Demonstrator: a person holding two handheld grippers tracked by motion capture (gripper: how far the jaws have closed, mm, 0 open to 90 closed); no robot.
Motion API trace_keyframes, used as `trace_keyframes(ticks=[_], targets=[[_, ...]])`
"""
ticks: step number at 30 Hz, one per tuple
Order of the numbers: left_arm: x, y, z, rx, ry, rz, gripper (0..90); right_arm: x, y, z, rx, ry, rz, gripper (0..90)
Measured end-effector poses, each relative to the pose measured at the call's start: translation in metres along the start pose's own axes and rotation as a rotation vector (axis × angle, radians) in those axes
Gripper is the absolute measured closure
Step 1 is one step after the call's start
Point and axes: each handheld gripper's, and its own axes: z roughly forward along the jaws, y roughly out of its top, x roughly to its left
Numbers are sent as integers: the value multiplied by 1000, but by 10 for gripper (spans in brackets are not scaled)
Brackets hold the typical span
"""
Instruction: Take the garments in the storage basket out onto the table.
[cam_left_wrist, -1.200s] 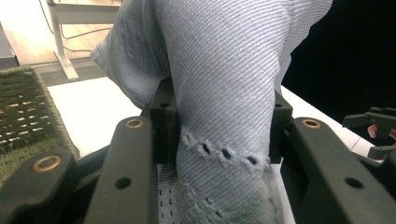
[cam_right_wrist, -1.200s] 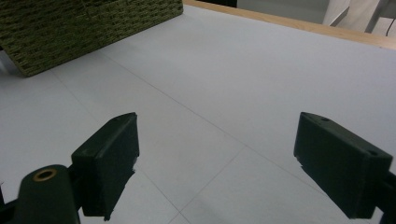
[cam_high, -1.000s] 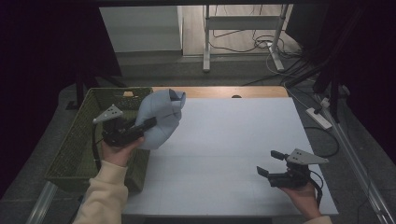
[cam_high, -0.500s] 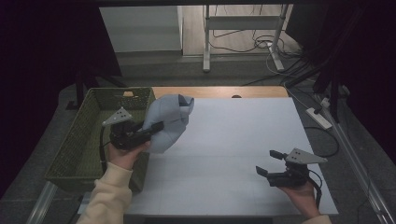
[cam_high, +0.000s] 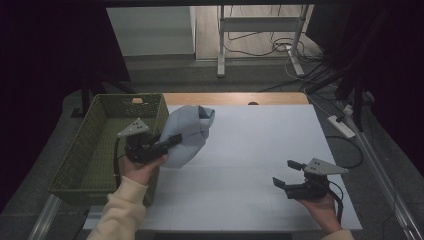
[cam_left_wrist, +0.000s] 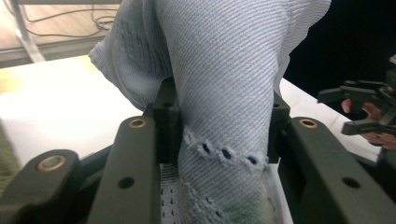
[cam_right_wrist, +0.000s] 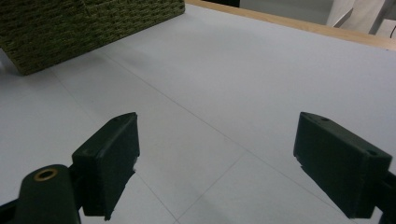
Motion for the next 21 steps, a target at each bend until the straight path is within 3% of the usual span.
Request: trace_keyframes(ticks=[7,12,21], targets=[[-19,-5,31,73,-50,45,609,1,0,1,3,1,-1,143],[-27,-6,45,95,-75,62,610,1,0,1,6,0,-3,143],[-30,-6,48,99,-87,63,610,1,0,1,7,-2,-6,143]])
